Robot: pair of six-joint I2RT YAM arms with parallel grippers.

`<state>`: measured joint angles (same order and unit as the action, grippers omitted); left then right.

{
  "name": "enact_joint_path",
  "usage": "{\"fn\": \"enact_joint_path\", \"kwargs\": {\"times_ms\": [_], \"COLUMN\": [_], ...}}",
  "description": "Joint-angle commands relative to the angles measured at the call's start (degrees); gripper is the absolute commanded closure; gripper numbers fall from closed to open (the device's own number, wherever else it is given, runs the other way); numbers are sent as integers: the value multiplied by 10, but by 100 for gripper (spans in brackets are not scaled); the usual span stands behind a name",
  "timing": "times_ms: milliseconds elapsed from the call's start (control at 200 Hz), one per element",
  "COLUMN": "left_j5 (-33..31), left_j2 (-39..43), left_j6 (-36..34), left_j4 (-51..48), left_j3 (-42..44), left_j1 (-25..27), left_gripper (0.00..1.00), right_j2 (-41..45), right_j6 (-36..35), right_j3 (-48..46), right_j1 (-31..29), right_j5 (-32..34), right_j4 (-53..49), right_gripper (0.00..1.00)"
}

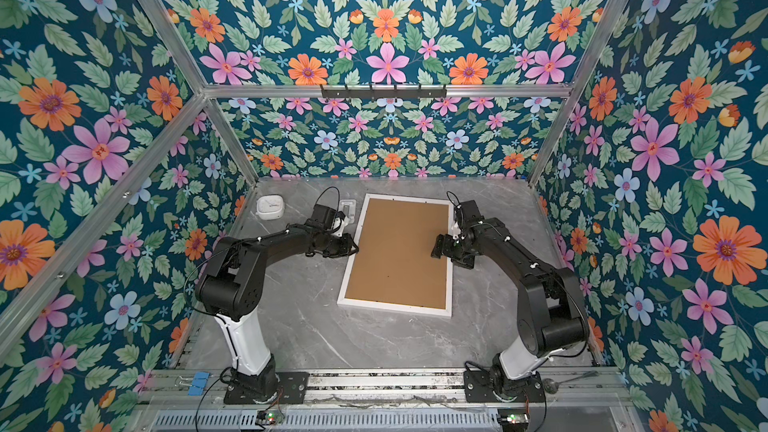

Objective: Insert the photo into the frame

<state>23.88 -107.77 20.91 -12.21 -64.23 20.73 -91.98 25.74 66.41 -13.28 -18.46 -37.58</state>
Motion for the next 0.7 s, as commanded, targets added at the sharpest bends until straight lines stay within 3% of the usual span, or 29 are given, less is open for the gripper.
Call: {"fn": "enact_joint_path", "kwargs": {"times_ms": [0,370,695], "left_j5": [-16,-40,-80], "left_j2": [11,59,126], "left_j6": [16,77,123], "left_j4": [-43,-20,-48], "left_j3": [23,109,161], "left_j1": [6,39,63], "left_gripper": [71,82,82], "right_j2": [-15,-74,-2], "right_j6": [-12,-15,-15], "right_j3": [37,139,66], "right_j1": [-1,0,-1], "right_j5": [-10,-17,21], "right_j4": [-13,-38,-46], "right_gripper": [19,19,16]}}
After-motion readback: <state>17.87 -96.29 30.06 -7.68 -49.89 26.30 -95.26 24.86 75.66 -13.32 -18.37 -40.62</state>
